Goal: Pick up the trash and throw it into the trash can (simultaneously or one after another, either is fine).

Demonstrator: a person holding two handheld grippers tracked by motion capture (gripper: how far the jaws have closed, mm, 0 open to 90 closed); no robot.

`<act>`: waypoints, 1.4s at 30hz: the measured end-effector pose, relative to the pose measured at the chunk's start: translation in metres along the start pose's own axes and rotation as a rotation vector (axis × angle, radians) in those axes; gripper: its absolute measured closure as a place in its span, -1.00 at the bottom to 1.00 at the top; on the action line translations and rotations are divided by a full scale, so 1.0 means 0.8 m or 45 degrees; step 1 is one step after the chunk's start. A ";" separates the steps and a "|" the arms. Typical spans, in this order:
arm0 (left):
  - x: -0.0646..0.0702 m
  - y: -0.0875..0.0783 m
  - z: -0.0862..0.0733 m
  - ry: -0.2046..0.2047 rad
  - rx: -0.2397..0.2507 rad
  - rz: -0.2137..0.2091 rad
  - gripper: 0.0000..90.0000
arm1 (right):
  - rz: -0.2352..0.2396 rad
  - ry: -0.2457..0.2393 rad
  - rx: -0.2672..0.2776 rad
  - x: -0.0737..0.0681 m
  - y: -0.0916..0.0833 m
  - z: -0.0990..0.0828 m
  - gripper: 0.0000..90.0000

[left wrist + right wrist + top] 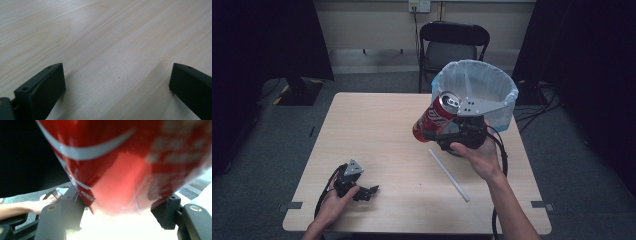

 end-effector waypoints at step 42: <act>0.000 0.000 0.000 -0.001 0.000 0.000 -1.00 | -0.257 0.141 0.177 0.113 -0.034 0.088 -0.23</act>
Point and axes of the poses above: each handheld gripper's, and its own axes: y roughly forward along the jaws, z roughly out of its top, x roughly to its right, the point moved 6 cm from there along y, roughly forward along the jaws, and after that the axes turned 11 degrees about y, right-handed, at the moved point
